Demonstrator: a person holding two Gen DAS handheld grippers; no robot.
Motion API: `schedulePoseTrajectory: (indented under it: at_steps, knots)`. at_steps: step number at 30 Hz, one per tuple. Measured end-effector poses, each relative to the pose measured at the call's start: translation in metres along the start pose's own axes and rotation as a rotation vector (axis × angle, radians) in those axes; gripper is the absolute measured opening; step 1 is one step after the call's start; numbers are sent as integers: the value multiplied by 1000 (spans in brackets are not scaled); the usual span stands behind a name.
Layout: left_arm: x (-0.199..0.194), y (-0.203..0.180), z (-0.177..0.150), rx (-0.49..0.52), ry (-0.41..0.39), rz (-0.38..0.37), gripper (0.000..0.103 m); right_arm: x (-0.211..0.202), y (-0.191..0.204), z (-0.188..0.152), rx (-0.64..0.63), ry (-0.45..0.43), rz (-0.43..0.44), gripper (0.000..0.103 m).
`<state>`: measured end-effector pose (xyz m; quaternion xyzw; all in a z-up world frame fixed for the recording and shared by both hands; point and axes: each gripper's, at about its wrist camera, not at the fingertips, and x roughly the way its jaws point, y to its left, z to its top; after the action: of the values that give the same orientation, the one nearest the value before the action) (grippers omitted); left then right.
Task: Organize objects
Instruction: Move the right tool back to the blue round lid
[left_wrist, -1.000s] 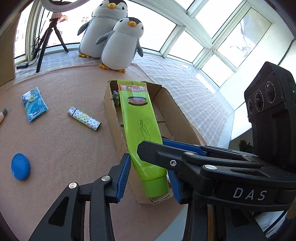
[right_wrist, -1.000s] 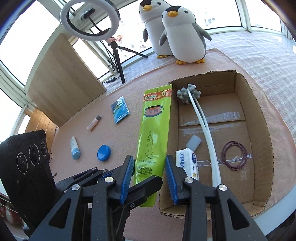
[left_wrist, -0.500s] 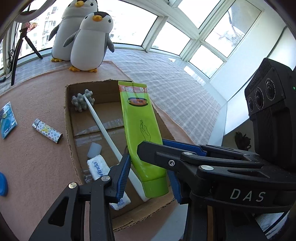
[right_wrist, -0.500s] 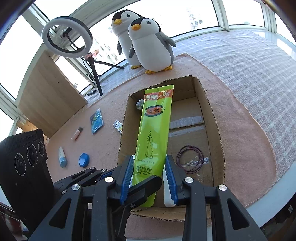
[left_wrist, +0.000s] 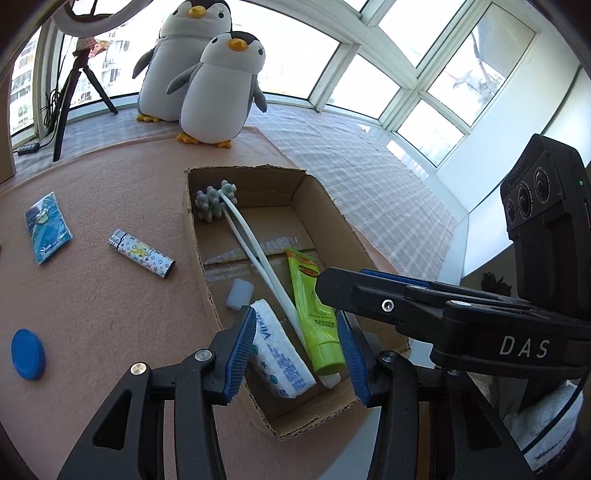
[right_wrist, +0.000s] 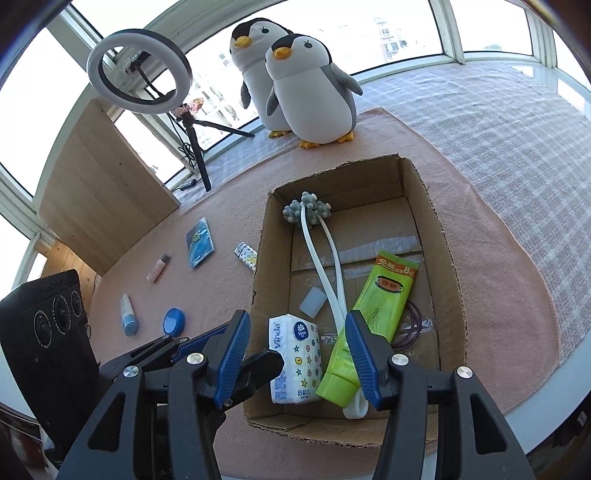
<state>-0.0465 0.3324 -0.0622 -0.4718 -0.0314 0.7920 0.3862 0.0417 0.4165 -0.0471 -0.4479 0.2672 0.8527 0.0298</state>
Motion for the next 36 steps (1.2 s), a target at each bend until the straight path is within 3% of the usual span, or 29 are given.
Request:
schedulePoseTrajectory:
  at_steps: [10, 19, 29, 36]
  knots:
    - [-50, 80, -18, -132, -38, 100, 50, 34, 67, 1, -92, 63, 89, 50]
    - [-84, 163, -47, -241, -35, 209, 52, 89, 119, -6, -134, 176, 154, 50]
    - [-81, 225, -65, -333, 9, 241, 52, 150, 145, -11, -126, 289, 168, 50]
    - [-72, 234, -66, -329, 25, 245, 52, 175, 159, -12, -130, 328, 169, 50]
